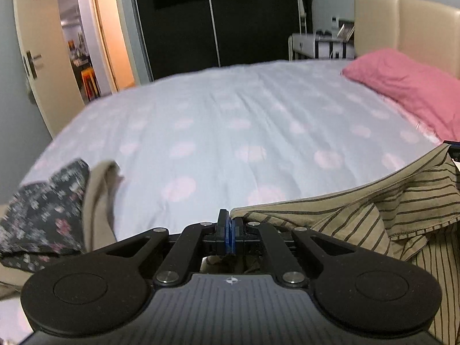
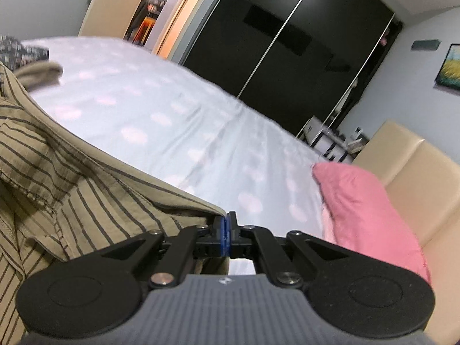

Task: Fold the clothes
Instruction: 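Lift the striped shirt high with both tools, shaking it out, then lower the shirt onto the bed and open both tools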

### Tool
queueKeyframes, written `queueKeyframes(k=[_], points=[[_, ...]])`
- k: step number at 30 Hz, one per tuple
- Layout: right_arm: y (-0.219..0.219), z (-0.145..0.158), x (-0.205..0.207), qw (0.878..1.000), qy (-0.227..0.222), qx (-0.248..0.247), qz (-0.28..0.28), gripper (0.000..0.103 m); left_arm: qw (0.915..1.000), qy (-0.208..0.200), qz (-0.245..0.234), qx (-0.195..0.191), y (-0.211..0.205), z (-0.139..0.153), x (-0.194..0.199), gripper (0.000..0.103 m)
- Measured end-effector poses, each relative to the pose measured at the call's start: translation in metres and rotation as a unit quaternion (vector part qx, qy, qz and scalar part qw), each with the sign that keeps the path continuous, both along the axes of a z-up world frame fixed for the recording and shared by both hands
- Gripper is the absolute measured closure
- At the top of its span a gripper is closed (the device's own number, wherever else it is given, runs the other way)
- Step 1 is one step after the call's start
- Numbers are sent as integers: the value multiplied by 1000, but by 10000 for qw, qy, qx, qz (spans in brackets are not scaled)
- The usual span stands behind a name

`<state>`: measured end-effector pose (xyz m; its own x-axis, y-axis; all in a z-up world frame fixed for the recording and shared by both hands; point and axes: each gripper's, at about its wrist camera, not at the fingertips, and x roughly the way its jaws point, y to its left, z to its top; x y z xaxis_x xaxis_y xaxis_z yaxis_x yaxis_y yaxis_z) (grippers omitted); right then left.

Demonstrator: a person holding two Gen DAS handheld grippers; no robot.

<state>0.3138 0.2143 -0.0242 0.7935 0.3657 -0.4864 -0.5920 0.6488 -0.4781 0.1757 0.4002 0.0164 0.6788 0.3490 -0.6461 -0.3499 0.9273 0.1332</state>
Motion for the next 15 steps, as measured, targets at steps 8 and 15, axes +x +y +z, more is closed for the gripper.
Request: queueKeyframes(k=[8, 15], points=[[11, -25, 29, 9988, 422, -232, -71, 79, 9986, 449, 114, -244, 10, -23, 17, 85], [-17, -2, 18, 9978, 610, -219, -156, 60, 9985, 418, 106, -343, 5, -4, -8, 77]])
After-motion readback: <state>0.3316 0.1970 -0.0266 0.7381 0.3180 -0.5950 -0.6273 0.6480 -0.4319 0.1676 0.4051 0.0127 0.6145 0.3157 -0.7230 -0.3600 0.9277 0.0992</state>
